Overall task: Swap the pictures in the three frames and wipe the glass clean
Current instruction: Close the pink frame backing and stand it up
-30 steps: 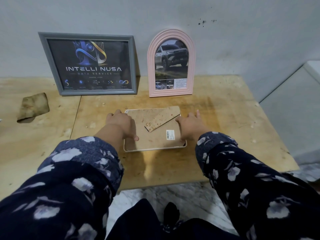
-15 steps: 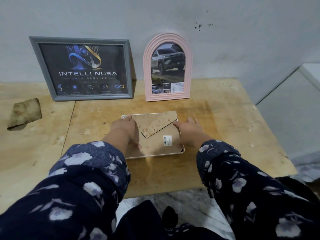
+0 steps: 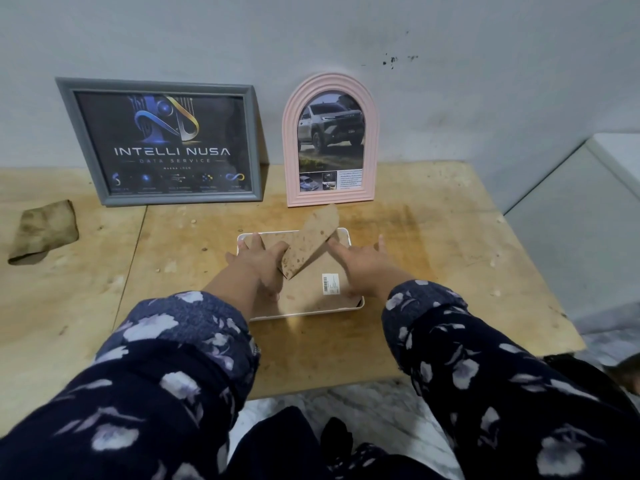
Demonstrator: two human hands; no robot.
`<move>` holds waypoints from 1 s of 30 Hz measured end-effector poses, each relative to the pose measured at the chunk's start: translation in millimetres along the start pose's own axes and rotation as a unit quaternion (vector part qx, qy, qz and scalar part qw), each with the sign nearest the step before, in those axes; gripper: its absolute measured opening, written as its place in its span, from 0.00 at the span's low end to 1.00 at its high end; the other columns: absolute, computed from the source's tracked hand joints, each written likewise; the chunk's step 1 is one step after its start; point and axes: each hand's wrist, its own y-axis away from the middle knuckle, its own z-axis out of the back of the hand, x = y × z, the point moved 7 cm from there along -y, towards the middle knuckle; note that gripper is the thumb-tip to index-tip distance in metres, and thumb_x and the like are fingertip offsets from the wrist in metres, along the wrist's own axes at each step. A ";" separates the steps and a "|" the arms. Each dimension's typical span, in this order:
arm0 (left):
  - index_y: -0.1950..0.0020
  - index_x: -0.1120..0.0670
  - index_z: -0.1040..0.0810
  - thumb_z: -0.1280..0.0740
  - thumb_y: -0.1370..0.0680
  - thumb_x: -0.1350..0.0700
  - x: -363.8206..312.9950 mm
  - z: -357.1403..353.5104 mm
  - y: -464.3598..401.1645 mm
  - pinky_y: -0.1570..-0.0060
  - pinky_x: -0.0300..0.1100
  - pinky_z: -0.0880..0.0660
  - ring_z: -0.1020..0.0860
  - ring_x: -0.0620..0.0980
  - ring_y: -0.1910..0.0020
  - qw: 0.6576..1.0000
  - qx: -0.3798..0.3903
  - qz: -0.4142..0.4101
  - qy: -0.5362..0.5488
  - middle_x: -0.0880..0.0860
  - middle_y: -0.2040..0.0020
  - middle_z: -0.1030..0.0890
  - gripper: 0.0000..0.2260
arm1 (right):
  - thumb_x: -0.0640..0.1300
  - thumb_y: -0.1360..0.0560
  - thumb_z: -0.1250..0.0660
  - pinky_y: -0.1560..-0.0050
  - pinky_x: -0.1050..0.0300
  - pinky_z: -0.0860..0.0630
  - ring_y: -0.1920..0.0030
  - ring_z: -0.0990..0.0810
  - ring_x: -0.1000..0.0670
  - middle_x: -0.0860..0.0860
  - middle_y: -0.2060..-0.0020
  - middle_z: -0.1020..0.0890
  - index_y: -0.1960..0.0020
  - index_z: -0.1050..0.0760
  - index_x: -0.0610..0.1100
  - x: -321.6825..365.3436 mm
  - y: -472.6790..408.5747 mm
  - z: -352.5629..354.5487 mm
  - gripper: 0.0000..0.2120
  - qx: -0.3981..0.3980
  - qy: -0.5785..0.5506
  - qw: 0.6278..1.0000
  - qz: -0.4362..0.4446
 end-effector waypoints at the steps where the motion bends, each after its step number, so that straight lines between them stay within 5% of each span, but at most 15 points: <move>1: 0.27 0.41 0.42 0.23 0.33 0.53 0.9 0.0 -0.7 0.31 0.67 0.47 0.50 0.65 0.25 1.000 -0.004 0.001 0.006 0.60 0.25 0.50 0.41 | 0.41 0.30 0.32 0.28 0.31 0.56 0.36 0.29 0.42 0.45 0.39 0.25 0.23 0.56 0.52 1.9 -3.2 0.2 0.45 -0.007 0.017 1.000 0.000; 6: 0.29 0.43 0.39 0.23 0.34 0.53 1.0 0.3 -3.7 0.31 0.66 0.44 0.46 0.65 0.26 1.000 -0.002 0.006 -0.001 0.60 0.27 0.44 0.38 | 0.45 0.33 0.27 0.29 0.31 0.62 0.23 0.56 0.42 0.46 0.23 0.49 0.22 0.57 0.48 7.4 -15.3 5.5 0.51 0.025 0.066 0.998 -0.001; 13: 0.27 0.42 0.44 0.24 0.34 0.49 -1.1 4.0 -8.0 0.32 0.59 0.38 0.43 0.64 0.28 0.999 0.002 0.011 -0.053 0.59 0.28 0.41 0.41 | 0.53 0.39 0.23 0.30 0.30 0.65 0.27 0.38 0.46 0.48 0.27 0.36 0.25 0.42 0.43 4.6 -27.5 12.7 0.48 0.047 0.112 0.993 0.002; 20: 0.22 0.43 0.53 0.23 0.34 0.46 2.1 8.8 -3.9 0.37 0.51 0.32 0.40 0.58 0.28 0.998 -0.001 0.014 -0.055 0.56 0.26 0.44 0.50 | 0.51 0.29 0.31 0.29 0.33 0.64 0.23 0.50 0.43 0.45 0.24 0.41 0.25 0.41 0.44 14.6 -33.4 20.0 0.37 0.108 0.144 0.983 -0.028; 30: 0.24 0.41 0.45 0.22 0.35 0.47 2.0 11.7 -9.4 0.44 0.49 0.27 0.35 0.57 0.33 0.996 0.024 0.034 -0.073 0.55 0.30 0.40 0.46 | 0.55 0.27 0.34 0.31 0.29 0.68 0.23 0.58 0.39 0.45 0.23 0.43 0.27 0.36 0.46 12.3 -41.8 10.9 0.32 0.178 0.190 0.964 -0.055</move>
